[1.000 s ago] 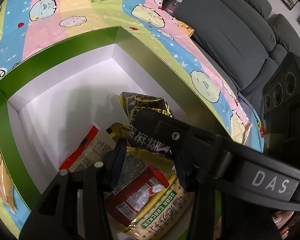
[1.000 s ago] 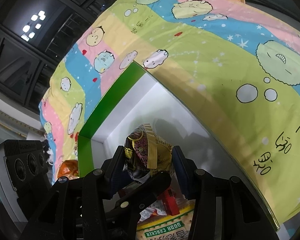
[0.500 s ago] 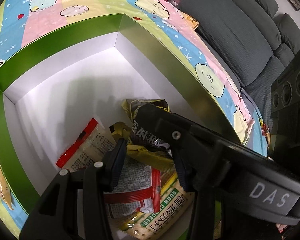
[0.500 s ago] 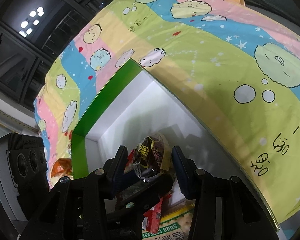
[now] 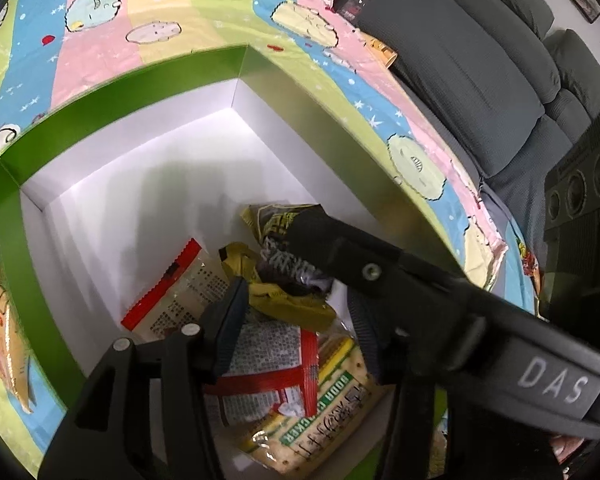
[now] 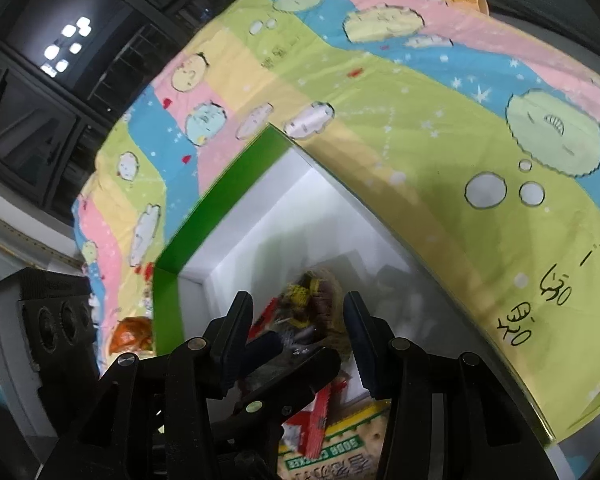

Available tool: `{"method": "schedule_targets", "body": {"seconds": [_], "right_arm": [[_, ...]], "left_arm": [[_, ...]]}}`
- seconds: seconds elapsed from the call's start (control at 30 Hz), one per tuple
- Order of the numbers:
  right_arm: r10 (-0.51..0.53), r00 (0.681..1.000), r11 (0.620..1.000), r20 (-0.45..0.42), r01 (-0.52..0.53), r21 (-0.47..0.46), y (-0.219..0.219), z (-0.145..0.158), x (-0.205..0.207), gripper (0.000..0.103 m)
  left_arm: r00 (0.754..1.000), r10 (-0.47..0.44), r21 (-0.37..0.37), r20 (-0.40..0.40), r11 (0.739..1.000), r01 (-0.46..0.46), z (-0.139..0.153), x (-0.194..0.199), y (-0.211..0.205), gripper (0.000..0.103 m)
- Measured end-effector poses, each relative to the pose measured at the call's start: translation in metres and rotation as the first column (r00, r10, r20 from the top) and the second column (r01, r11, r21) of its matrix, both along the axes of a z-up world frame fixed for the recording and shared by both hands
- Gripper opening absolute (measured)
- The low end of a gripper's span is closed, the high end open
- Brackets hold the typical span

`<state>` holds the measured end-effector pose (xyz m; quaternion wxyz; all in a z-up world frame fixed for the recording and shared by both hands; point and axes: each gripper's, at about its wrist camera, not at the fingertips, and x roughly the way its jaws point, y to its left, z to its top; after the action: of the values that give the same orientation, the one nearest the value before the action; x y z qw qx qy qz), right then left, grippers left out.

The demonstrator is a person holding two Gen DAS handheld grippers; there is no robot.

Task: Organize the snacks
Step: 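Move the right gripper back to the snack pile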

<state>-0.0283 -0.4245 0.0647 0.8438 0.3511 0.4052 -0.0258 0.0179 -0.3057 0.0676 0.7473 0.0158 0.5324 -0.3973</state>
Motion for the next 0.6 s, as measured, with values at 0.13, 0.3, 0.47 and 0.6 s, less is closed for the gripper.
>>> {"method": "schedule_targets", "body": {"seconds": [0.13,0.3,0.47,0.6], "right_arm": [[0.023,0.996,0.999,0.084,-0.025,0.03,0.002,0.016,-0.014,0.051],[0.064,0.987,0.997,0.145,-0.068,0.023,0.016,0.034,-0.029,0.065],[0.137,0.976,0.99,0.167,-0.14,0.003,0.044,0.046,-0.033,0.076],[0.181,0.97,0.983,0.164,-0.177,-0.038,0.073,0.056,-0.034,0.077]], "left_arm": [[0.999,0.024,-0.012,0.047,1.0,-0.023,0.021,-0.006,0.019,0.061],[0.985,0.093,-0.055,0.148,0.995,-0.086,0.054,-0.024,0.066,0.08],[0.959,0.227,-0.14,0.172,0.969,-0.204,0.073,-0.038,0.137,0.089],[0.912,0.356,-0.163,0.202,0.931,-0.328,0.081,-0.047,0.19,0.092]]}}
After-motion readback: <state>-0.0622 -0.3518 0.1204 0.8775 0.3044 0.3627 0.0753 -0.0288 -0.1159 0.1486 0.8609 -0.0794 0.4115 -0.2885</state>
